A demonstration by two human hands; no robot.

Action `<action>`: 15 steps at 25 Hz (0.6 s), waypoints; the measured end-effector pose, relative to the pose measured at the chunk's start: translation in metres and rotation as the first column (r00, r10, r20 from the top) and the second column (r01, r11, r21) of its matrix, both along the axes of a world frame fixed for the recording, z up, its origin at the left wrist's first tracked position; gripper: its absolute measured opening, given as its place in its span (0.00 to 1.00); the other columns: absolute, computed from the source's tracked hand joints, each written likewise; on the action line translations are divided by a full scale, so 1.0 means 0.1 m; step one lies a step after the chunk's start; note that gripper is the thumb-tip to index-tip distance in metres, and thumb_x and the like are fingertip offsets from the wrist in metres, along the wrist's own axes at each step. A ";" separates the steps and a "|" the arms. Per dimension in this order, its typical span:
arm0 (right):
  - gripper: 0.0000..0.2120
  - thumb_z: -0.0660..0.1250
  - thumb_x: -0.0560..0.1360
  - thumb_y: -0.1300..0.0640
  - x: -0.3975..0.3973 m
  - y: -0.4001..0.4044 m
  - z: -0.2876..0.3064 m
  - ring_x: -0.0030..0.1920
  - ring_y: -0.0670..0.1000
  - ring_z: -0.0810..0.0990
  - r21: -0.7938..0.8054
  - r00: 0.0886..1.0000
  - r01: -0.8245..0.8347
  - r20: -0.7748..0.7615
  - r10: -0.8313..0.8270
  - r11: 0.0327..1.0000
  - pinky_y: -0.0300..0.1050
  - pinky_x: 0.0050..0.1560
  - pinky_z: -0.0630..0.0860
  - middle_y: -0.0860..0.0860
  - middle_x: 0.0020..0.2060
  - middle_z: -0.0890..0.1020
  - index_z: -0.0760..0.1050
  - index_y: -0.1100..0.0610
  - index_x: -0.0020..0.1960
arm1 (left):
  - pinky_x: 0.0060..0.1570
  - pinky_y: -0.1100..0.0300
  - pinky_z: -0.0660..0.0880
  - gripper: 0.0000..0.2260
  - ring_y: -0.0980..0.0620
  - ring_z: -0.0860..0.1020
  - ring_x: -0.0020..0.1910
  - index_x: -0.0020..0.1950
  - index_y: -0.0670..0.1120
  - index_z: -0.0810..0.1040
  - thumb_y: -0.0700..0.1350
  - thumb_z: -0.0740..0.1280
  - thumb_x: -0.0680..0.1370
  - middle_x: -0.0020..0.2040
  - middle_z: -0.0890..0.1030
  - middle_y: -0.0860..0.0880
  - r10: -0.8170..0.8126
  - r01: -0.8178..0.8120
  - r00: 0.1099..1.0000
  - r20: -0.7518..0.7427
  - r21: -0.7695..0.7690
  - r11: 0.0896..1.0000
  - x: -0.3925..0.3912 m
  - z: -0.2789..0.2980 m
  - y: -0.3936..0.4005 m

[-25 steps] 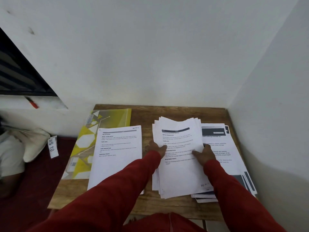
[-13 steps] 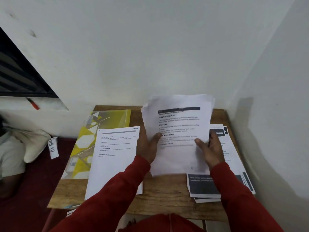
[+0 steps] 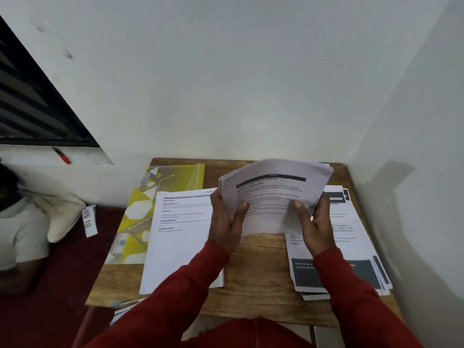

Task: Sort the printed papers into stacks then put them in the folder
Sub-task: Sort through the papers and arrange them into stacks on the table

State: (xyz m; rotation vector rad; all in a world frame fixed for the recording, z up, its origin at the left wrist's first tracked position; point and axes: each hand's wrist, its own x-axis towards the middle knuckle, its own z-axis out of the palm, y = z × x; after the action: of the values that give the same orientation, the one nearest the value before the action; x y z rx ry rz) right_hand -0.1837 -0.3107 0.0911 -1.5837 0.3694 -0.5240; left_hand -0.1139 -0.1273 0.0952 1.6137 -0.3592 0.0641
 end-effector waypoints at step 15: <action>0.05 0.63 0.80 0.60 0.11 -0.10 -0.20 0.45 0.34 0.77 -0.199 0.975 0.109 -0.168 -0.144 0.974 0.30 0.43 0.71 0.43 0.45 0.79 0.73 0.54 0.56 | 0.51 0.59 0.76 0.13 0.49 0.78 0.52 0.60 0.55 0.59 0.42 0.61 0.81 0.56 0.75 0.48 0.046 -0.045 0.999 0.003 0.227 0.973 0.22 -0.10 0.00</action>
State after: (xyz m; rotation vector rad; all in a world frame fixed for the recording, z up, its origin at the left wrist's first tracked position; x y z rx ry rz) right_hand -0.1726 -0.3210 0.0707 -1.8065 0.5766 -0.5261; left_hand -0.0920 -0.1271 0.0853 1.8484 -0.3373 0.0577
